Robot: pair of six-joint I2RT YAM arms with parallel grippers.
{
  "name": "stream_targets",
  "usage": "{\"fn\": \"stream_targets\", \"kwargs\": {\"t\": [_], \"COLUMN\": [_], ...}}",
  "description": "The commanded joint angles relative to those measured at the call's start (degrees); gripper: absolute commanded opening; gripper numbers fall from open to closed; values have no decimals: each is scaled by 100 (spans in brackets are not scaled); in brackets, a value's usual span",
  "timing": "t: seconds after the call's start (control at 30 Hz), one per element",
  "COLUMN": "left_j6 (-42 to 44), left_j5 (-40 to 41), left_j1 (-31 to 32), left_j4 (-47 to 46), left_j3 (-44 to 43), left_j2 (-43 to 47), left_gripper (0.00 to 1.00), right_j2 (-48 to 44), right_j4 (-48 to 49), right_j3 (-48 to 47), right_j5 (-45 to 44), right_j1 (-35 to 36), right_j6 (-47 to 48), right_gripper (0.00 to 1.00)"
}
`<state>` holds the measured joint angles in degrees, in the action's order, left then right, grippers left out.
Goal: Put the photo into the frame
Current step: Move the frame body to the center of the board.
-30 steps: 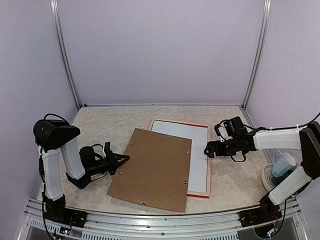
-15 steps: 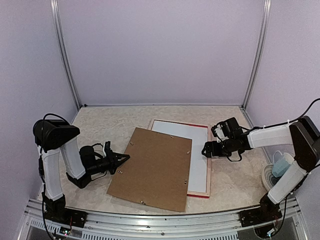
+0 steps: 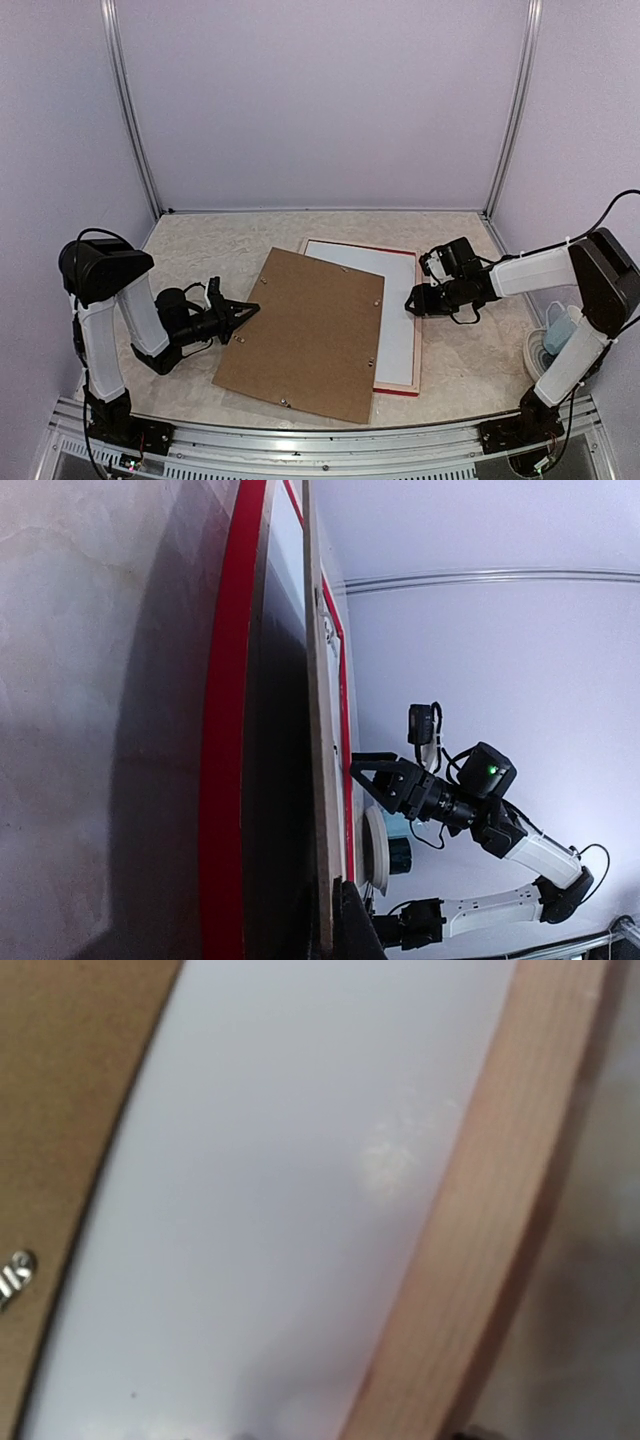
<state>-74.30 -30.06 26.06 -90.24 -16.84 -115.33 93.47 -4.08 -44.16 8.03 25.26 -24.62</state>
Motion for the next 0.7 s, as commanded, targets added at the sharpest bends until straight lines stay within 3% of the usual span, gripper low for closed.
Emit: {"fn": "stream_targets", "kwargs": {"t": [0.0,0.17,0.67], "left_j6": [221,96,7], "left_j5": [105,189,349], "left_j1": [-7,13,101], "left_j4": [-1591,-1600,-1598], "left_j3": [-137,-187,-206], "left_j2": [-63,-45,40], "left_gripper": [0,0,0], "right_j2": [117,149,398], "right_j4": [220,317,566], "right_j3": [137,246,419], "right_j5": [197,344,201], "right_j1": [-62,-12,718], "right_j6": [72,106,-16], "right_gripper": [50,41,38]}}
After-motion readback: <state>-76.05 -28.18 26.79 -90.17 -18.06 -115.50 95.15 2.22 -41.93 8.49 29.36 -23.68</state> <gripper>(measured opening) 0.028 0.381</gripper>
